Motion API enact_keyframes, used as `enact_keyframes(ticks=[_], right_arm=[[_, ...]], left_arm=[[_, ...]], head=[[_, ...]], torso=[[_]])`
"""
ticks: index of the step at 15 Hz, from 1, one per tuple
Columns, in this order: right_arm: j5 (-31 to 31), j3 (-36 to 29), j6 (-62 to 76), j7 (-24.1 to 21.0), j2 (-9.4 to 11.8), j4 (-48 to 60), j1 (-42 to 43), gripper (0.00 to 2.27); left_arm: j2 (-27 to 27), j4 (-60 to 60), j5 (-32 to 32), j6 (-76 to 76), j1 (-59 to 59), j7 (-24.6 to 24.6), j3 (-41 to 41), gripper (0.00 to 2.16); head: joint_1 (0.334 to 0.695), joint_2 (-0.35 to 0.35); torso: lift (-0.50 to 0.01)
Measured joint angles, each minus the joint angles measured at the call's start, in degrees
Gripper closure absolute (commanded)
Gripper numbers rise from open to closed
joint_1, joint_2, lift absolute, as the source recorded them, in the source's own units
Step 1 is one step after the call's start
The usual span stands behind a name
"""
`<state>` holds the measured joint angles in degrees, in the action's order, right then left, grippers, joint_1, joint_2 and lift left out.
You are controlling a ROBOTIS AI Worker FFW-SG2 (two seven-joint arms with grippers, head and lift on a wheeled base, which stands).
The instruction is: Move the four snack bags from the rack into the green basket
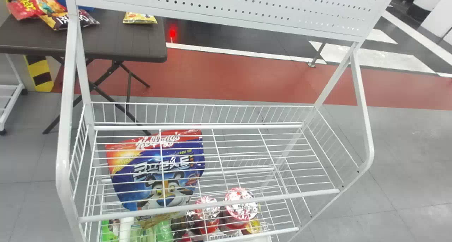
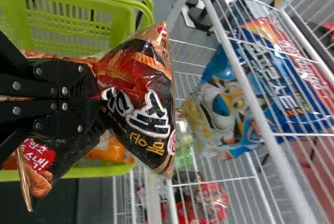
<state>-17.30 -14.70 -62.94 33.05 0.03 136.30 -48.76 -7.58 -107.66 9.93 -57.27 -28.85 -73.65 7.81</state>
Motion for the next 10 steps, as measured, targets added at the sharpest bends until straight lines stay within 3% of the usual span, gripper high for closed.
enact_keyframes(ticks=[9,10], right_arm=[[4.70,12.96,-7.61,-0.84,4.15,-0.36,-1.72,2.08],[4.57,12.81,-7.36,-1.20,4.19,-0.20,-1.75,1.78]], left_arm=[[0.11,-0.08,-0.10,0.15,-0.37,-0.07,0.02,1.85],[0.11,-0.14,-0.10,0.17,-0.46,-0.13,0.01,1.85]], head=[[0.695,-0.350],[0.695,-0.350]], torso=[[0.000],[0.000]])
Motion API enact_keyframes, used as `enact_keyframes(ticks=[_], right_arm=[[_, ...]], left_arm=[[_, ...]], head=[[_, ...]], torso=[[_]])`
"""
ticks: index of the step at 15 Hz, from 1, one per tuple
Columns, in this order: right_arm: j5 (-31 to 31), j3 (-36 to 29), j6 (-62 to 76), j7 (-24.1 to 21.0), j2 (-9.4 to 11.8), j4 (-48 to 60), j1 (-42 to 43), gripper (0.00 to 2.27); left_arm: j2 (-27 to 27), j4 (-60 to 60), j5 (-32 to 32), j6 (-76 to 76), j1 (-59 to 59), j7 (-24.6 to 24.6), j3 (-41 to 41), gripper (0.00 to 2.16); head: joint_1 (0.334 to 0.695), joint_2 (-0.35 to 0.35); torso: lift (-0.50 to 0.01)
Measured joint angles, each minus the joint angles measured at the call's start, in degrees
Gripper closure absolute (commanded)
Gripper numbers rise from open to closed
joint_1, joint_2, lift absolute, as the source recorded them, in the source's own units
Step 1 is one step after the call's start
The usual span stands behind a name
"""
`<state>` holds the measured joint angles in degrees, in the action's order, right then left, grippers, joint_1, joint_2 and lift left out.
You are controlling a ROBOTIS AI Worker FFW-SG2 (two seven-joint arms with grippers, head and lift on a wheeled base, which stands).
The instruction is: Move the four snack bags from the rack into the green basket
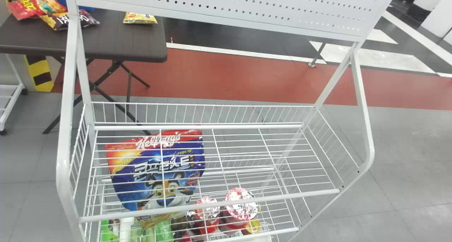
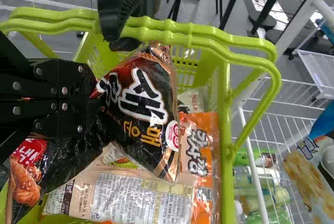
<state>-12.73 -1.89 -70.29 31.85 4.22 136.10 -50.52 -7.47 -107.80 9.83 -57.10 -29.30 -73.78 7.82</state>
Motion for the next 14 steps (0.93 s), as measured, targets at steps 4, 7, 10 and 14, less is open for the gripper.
enact_keyframes(ticks=[4,7,10,14], right_arm=[[-1.77,-3.29,2.15,-0.43,-0.03,0.74,-0.53,0.31],[-1.42,-4.44,5.59,-1.19,-0.16,1.32,-1.23,0.17],[-1.55,-5.97,7.25,-1.43,-0.25,2.75,-1.51,0.17],[-2.39,-8.56,6.40,-1.15,-0.53,5.97,-1.72,0.17]], left_arm=[[0.00,-0.12,0.01,0.18,-0.40,-0.22,-0.24,1.85],[0.00,-0.15,0.01,0.19,-0.40,-0.12,-0.07,1.85],[0.00,-0.28,-0.06,0.23,-0.40,-0.04,0.09,1.85],[0.00,-0.38,-0.08,0.21,-0.63,-0.08,-0.12,1.85]], head=[[0.695,-0.350],[0.695,-0.350],[0.695,-0.350],[0.695,-0.350]], torso=[[0.000],[0.000],[0.000],[0.000]])
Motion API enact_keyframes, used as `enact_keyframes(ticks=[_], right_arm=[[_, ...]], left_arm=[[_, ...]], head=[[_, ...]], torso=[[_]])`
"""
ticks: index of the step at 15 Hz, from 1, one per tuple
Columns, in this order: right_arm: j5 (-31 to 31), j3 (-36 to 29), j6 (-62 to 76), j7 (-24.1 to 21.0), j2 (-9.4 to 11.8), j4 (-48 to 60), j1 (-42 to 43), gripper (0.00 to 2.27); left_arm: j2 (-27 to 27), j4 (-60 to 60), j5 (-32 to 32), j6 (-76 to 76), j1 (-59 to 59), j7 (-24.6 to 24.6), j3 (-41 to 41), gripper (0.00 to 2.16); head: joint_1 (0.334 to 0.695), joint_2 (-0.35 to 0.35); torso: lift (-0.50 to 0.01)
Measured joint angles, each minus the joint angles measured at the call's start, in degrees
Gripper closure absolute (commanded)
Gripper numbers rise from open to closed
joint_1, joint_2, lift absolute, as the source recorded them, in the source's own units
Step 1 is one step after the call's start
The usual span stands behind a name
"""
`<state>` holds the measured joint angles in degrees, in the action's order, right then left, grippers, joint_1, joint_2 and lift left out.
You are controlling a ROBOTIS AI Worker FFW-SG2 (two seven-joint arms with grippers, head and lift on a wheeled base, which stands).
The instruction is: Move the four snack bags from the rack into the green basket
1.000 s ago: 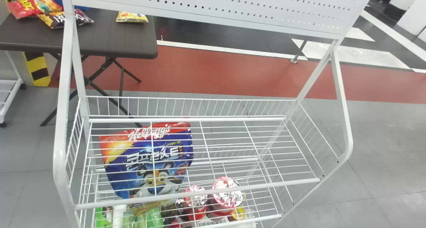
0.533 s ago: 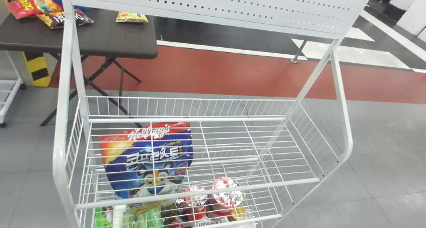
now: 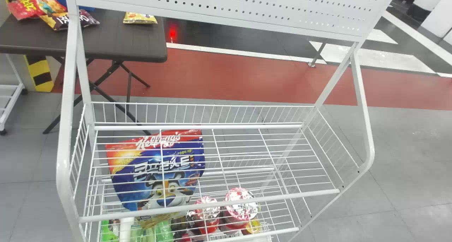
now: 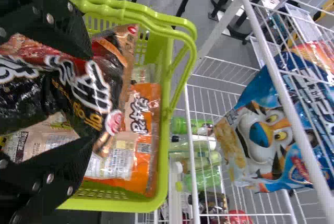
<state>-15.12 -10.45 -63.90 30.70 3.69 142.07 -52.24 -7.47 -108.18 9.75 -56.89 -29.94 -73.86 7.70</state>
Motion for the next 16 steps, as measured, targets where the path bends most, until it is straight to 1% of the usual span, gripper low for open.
enact_keyframes(ticks=[2,4,5,6,8,9,10,13,14,16], right_arm=[[-2.34,-3.82,0.32,0.08,-0.55,0.94,0.02,0.16],[-4.54,-8.24,7.18,-0.12,-2.11,1.40,0.55,0.15],[-5.04,-9.70,16.92,-1.40,-2.99,1.26,0.80,0.15],[-5.04,-10.15,30.33,-3.34,-3.44,0.35,0.99,0.15],[-3.57,-8.94,52.65,-6.50,-3.65,-1.28,1.67,0.15],[-2.63,-7.87,57.55,-7.26,-3.68,-1.39,1.90,0.15],[-1.83,-6.49,59.80,-7.82,-3.68,-1.23,1.94,0.16],[2.38,-0.68,62.56,-13.16,-3.69,-2.38,1.34,0.16],[3.40,0.92,63.97,-14.18,-3.69,-3.22,1.20,0.16],[4.07,2.34,65.25,-14.78,-3.69,-3.83,0.87,0.16]], left_arm=[[0.00,-0.01,0.00,0.00,-0.17,-0.05,-0.26,1.85],[0.00,-0.01,0.00,0.06,-0.11,0.10,-0.25,1.85],[0.01,-0.01,0.00,0.05,0.09,0.24,-0.01,1.85],[0.07,0.04,-0.20,0.01,0.34,0.45,0.46,1.85],[0.21,0.14,-0.99,-0.03,0.62,0.81,1.55,1.85],[0.24,0.15,-1.22,-0.08,0.65,0.90,1.83,1.85],[0.26,0.15,-1.30,-0.15,0.66,0.91,1.88,1.85],[0.23,0.13,-0.96,-0.19,0.60,0.70,1.50,1.85],[0.20,0.06,-0.92,-0.19,0.59,0.65,1.50,1.85],[0.18,0.04,-0.88,-0.20,0.58,0.61,1.58,1.85]], head=[[0.695,-0.350],[0.695,-0.350],[0.695,-0.350],[0.695,-0.350],[0.695,-0.350],[0.695,-0.350],[0.695,-0.350],[0.695,-0.350],[0.695,-0.350],[0.695,-0.350]], torso=[[0.000],[0.000],[0.000],[0.000],[0.000],[0.000],[0.000],[0.000],[0.000],[0.000]])
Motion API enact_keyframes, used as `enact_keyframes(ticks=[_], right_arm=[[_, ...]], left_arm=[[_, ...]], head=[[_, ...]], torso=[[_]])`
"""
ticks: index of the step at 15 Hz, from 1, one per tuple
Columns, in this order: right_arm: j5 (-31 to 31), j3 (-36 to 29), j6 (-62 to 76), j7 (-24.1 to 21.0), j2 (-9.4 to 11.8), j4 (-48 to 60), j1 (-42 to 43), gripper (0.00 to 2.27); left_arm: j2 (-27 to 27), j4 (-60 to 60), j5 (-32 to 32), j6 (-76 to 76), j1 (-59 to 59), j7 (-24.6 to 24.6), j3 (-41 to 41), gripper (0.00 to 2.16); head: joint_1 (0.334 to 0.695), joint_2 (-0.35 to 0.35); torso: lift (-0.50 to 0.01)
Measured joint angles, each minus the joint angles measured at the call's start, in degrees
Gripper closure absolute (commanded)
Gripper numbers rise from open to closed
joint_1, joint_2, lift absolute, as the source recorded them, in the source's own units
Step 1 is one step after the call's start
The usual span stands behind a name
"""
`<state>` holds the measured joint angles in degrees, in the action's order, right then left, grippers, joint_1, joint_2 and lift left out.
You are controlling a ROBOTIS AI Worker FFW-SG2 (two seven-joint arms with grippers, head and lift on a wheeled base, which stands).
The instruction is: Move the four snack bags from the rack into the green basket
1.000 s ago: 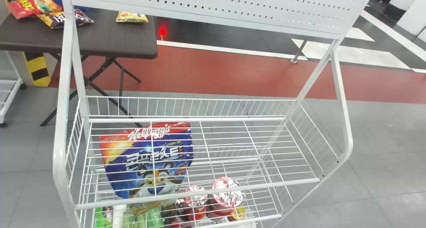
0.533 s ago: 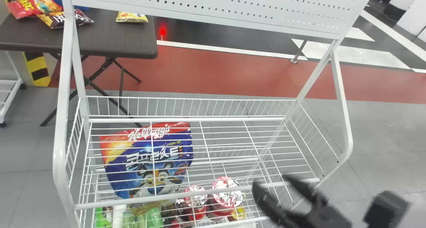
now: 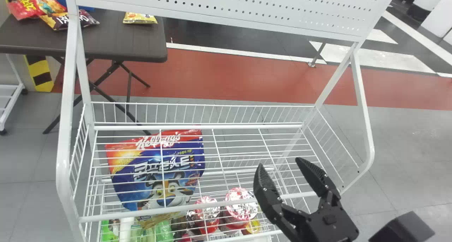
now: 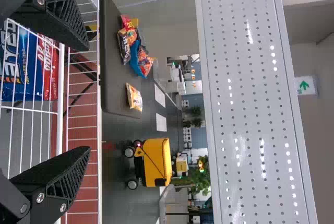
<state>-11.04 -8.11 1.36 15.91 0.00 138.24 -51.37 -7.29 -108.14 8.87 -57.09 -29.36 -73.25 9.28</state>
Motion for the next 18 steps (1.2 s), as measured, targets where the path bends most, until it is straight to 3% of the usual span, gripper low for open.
enact_keyframes(ticks=[18], right_arm=[[0.14,0.65,2.52,-0.27,0.00,0.97,-1.40,0.16]], left_arm=[[-0.09,-0.76,0.09,0.17,-0.88,-0.31,-0.07,1.85]], head=[[0.695,-0.350]], torso=[[0.000]])
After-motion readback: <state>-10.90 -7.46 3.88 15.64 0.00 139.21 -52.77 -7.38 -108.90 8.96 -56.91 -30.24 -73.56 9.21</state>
